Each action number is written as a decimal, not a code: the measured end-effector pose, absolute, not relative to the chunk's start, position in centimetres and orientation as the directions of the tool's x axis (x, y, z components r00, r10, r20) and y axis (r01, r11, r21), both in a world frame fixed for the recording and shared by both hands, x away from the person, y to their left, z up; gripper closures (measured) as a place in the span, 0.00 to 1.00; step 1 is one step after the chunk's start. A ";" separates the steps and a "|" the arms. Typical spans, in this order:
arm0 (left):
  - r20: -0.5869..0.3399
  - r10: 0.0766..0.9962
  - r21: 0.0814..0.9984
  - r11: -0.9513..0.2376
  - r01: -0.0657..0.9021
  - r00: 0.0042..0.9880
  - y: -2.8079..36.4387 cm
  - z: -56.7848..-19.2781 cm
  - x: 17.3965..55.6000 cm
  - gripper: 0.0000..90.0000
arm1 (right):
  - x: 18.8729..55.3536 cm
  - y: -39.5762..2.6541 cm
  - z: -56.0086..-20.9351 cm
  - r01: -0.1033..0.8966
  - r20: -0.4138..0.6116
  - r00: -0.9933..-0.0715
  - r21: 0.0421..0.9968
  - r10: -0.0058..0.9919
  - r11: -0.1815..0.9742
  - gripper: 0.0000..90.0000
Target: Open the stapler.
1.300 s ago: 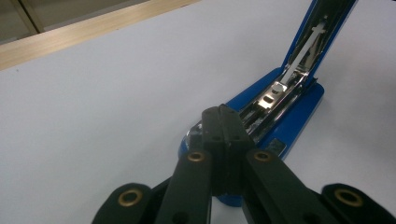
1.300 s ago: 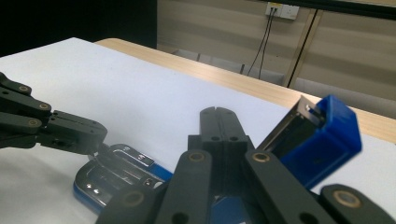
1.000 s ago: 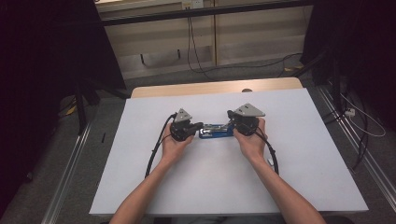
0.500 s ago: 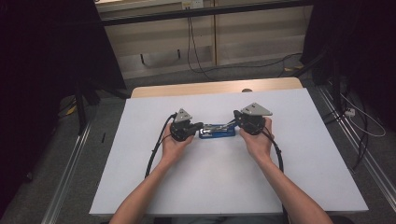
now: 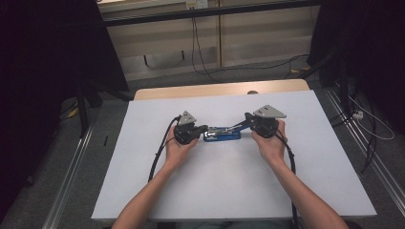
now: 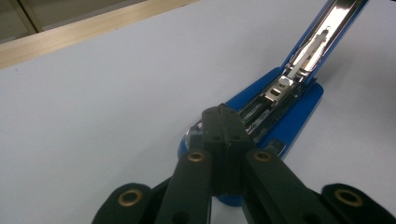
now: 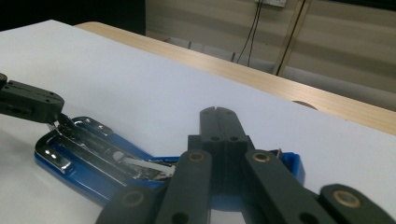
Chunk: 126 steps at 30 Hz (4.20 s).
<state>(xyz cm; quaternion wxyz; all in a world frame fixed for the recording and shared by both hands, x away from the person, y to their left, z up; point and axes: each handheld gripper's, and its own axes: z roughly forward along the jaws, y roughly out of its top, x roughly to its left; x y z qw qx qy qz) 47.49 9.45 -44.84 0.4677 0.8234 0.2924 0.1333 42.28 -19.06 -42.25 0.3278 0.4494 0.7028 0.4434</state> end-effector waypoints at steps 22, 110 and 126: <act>-0.061 0.607 0.851 -0.384 0.359 0.793 9.5 -44.9 47.5 1.00 | 41.5 -21.6 -43.5 0.381 -0.049 -0.377 0.902 0.925 0.204 1.00; -0.053 0.702 0.900 -0.275 0.338 0.711 15.2 -42.6 43.1 0.04 | 37.9 -23.9 -43.4 0.349 0.024 -0.366 0.930 0.930 0.113 0.04; -0.084 0.752 0.899 -0.226 0.374 0.654 18.8 -42.4 40.4 0.05 | 35.0 -25.5 -43.1 0.350 0.034 -0.341 0.932 0.940 0.094 0.03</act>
